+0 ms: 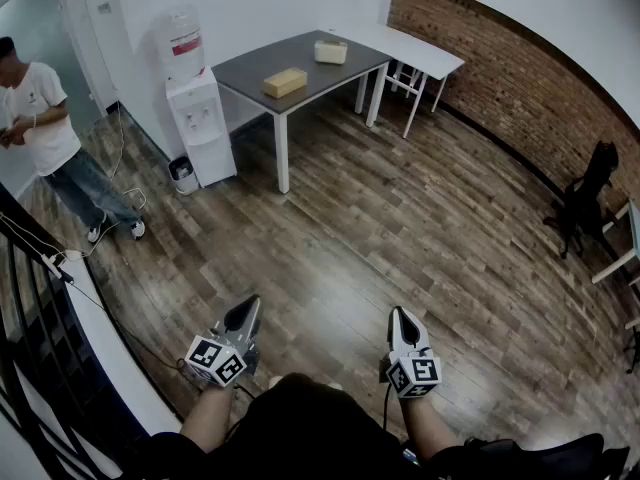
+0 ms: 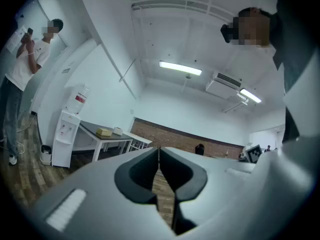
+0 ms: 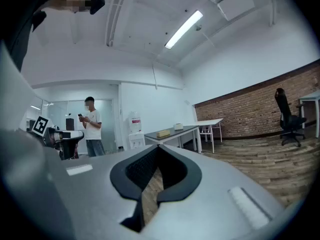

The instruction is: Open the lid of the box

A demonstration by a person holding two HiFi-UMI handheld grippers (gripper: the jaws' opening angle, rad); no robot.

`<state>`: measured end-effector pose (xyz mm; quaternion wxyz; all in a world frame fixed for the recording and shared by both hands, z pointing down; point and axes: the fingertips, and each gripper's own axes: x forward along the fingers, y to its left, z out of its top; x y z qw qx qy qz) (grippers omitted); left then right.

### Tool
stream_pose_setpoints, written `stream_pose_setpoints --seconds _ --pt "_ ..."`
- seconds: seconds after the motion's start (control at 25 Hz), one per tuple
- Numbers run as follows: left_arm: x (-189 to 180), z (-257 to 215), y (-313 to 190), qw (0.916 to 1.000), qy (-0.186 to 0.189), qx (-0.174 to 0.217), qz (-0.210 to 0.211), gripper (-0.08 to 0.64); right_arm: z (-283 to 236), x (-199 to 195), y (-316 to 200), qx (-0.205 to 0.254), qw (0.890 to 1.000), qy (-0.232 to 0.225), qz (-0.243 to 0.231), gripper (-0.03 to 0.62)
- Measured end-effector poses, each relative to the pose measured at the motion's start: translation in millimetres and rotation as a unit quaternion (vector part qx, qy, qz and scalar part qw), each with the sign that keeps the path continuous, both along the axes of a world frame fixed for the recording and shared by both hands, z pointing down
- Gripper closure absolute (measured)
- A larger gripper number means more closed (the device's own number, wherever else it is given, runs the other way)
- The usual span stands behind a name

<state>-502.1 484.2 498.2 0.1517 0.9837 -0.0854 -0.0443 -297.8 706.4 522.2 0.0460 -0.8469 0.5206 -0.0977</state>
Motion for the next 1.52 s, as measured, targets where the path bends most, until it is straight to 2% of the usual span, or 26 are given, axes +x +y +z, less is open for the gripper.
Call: stream_pose_setpoints --seconds 0.56,0.84,1.28,1.52 --pt "-12.0 -0.3 -25.9 1.0000 0.005 0.003 -0.002 0.552 4.7 -10.4 -25.5 -0.005 1.000 -0.005 0.003 0.591" --pt "-26.4 -1.4 -49.0 0.9998 0.014 0.003 -0.014 0.552 1.1 -17.0 -58.6 0.012 1.000 -0.011 -0.018 0.591" --pt "-55.5 -0.2 -100.3 0.9992 0.017 0.007 -0.035 0.552 -1.4 -32.6 -112.5 0.002 1.000 -0.008 -0.023 0.589" --pt "-48.0 7.5 -120.8 0.9989 0.013 -0.001 -0.045 0.552 1.8 -22.0 -131.8 -0.013 0.999 -0.012 -0.026 0.588"
